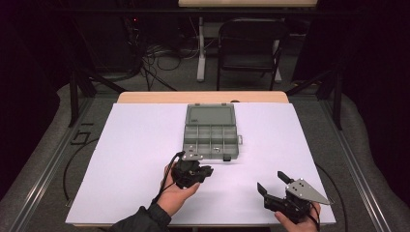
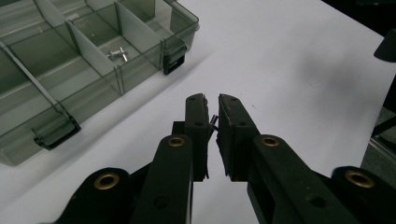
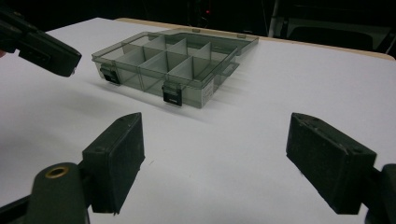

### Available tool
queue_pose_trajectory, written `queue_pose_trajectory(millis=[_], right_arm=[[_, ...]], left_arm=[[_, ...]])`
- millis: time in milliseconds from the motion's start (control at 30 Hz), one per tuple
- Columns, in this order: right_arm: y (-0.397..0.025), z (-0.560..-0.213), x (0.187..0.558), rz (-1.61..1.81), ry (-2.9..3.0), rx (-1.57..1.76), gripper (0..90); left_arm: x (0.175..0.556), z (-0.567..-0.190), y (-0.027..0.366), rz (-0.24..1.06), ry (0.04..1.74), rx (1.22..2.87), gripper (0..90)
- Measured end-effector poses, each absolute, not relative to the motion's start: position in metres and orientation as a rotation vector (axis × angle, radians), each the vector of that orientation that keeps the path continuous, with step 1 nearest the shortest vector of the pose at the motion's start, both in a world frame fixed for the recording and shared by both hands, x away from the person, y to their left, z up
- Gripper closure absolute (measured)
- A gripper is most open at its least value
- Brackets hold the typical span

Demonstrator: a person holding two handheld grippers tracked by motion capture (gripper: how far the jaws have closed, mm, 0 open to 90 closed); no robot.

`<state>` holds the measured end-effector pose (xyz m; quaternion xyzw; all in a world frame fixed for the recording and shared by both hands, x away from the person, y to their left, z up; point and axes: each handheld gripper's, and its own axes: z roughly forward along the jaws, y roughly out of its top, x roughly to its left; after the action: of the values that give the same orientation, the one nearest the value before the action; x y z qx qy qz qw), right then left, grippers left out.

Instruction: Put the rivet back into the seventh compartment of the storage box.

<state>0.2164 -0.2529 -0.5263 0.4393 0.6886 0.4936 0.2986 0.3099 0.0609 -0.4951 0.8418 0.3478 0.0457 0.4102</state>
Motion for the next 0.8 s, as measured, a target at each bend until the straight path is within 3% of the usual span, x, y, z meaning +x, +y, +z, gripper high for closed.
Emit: queue_pose_trajectory(millis=[800], right_arm=[[-0.254, -0.526, 0.217, 1.318, 1.825, 1.171, 19.1]], left_arm=[[0.339, -0.473, 0.044, 0.144, 0.899, 2.103, 82.6]])
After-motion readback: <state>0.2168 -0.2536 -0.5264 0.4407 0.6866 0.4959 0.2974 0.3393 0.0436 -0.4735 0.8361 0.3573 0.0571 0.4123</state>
